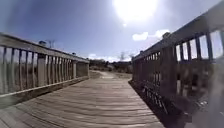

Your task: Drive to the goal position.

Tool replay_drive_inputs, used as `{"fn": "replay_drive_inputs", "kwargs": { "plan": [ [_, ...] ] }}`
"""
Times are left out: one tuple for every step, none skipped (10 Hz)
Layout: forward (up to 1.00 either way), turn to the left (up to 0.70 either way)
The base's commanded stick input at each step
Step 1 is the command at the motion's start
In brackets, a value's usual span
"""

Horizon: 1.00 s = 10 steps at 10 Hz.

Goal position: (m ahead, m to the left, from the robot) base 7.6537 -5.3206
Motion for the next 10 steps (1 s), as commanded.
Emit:
{"fn": "replay_drive_inputs", "kwargs": {
  "plan": [
    [0.7, 0.0],
    [0.7, 0.0],
    [0.7, 0.0],
    [0.7, 0.0],
    [0.7, 0.0],
    [0.7, 0.0],
    [0.7, 0.0],
    [0.7, 0.0],
    [0.7, 0.0],
    [0.7, 0.0]
  ]
}}
